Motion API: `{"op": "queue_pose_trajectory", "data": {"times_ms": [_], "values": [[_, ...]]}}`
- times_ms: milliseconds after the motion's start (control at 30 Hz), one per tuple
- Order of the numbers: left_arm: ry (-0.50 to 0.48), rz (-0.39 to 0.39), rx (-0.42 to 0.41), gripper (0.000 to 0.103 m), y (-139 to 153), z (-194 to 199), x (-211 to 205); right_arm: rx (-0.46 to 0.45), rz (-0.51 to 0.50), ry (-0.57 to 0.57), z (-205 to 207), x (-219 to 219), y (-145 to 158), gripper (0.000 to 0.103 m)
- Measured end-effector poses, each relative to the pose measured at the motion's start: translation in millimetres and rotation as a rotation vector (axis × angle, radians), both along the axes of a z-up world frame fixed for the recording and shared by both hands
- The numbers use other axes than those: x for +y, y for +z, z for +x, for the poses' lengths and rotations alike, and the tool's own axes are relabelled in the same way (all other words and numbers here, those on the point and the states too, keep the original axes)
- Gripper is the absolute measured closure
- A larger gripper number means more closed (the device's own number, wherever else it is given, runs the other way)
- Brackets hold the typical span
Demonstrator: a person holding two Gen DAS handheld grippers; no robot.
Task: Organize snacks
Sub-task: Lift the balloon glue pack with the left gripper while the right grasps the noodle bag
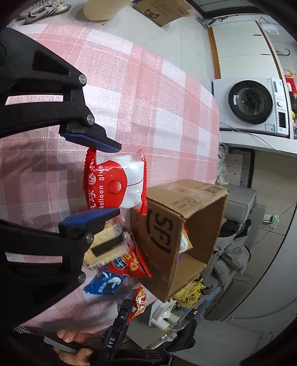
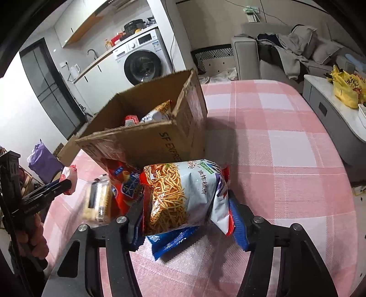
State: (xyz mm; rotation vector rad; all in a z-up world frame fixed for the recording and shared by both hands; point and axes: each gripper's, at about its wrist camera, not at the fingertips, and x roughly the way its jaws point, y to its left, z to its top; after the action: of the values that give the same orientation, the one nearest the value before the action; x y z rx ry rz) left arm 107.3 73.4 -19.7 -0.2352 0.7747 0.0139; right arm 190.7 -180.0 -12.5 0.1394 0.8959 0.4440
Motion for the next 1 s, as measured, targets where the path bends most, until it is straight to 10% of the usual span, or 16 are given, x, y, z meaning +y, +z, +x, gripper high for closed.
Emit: {"op": "queue_pose_trajectory", "data": {"times_ms": [1000], "values": [[-0.106, 0.035, -0.174, 0.057, 90.7, -19.4, -40.3, -0.205, 0.095, 0.06, -36.7, 19.5, 87.7, 0.041]]}}
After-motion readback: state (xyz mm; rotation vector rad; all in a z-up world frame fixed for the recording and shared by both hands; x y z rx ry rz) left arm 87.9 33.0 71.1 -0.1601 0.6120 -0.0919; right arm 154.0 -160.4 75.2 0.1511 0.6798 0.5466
